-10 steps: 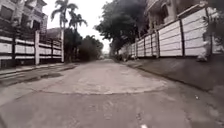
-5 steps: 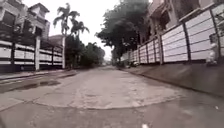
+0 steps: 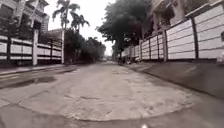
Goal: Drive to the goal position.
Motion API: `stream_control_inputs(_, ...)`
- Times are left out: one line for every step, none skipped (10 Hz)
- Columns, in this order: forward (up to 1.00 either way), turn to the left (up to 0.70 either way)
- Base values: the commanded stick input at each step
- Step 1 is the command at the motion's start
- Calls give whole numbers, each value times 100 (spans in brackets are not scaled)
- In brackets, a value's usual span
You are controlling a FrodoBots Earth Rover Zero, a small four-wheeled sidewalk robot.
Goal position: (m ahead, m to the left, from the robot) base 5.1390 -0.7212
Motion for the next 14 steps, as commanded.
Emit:
stream_control_inputs(70, 0)
stream_control_inputs(70, 0)
stream_control_inputs(70, 0)
stream_control_inputs(70, 0)
stream_control_inputs(70, 0)
stream_control_inputs(70, 0)
stream_control_inputs(70, 0)
stream_control_inputs(70, 0)
stream_control_inputs(70, 0)
stream_control_inputs(70, 0)
stream_control_inputs(70, 0)
stream_control_inputs(70, 0)
stream_control_inputs(70, 0)
stream_control_inputs(70, 0)
